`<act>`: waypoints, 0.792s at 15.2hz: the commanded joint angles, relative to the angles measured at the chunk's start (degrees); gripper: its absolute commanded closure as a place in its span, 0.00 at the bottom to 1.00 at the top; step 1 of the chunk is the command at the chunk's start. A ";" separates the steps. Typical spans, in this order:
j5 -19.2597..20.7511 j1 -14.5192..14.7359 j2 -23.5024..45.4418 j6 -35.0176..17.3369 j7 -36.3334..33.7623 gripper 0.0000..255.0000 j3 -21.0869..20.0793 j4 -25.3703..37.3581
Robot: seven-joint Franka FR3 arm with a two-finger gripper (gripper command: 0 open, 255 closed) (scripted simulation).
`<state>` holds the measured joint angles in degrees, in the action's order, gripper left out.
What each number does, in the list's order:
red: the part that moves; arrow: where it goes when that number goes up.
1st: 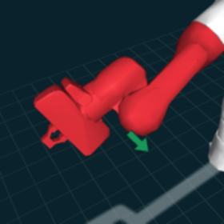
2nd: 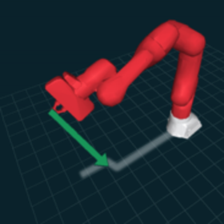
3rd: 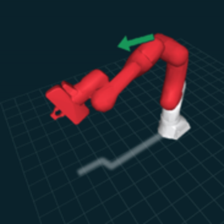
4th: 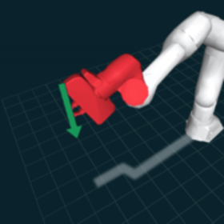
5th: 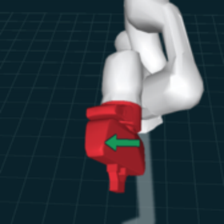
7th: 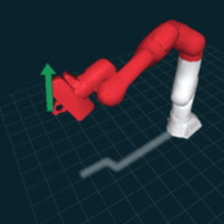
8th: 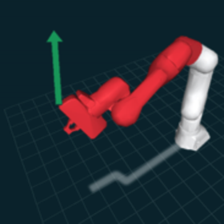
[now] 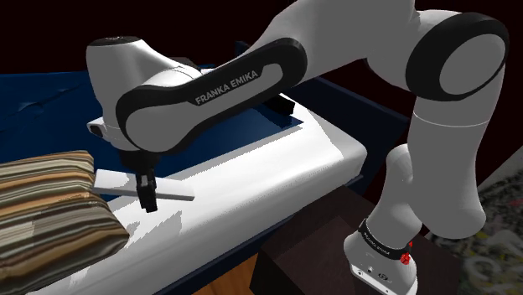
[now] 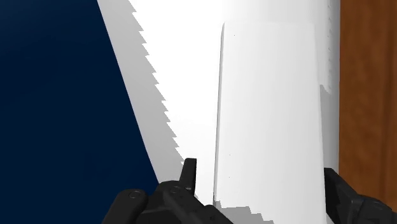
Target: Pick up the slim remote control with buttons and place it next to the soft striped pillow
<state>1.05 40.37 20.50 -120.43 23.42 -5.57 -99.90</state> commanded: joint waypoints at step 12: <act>-0.21 -0.04 -1.92 6.71 0.00 0.00 -0.06 4.15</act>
<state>0.84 40.35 18.59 -113.83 23.39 -5.64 -95.83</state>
